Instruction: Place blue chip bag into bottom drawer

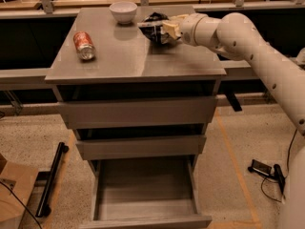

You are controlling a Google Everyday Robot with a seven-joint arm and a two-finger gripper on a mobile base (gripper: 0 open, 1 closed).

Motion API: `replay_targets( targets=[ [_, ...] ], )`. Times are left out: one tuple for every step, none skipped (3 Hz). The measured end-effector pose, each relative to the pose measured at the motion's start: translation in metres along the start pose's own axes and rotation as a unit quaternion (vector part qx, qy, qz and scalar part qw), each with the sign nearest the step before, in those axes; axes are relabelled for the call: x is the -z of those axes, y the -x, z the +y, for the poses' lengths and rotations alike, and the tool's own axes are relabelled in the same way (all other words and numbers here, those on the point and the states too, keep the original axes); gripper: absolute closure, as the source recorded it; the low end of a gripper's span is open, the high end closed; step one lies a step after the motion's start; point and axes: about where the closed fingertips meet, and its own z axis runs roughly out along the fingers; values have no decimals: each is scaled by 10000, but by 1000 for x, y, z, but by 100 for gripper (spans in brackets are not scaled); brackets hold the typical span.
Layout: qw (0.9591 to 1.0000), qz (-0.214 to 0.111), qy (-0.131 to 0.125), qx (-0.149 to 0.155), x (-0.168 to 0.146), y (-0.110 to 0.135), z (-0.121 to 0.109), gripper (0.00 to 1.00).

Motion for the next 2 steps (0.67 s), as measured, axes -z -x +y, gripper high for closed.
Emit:
replay_targets(
  targets=[
    [9997, -98, 85, 229, 32, 55, -4, 100],
    [9974, 314, 217, 616, 96, 111, -3, 100]
  ],
)
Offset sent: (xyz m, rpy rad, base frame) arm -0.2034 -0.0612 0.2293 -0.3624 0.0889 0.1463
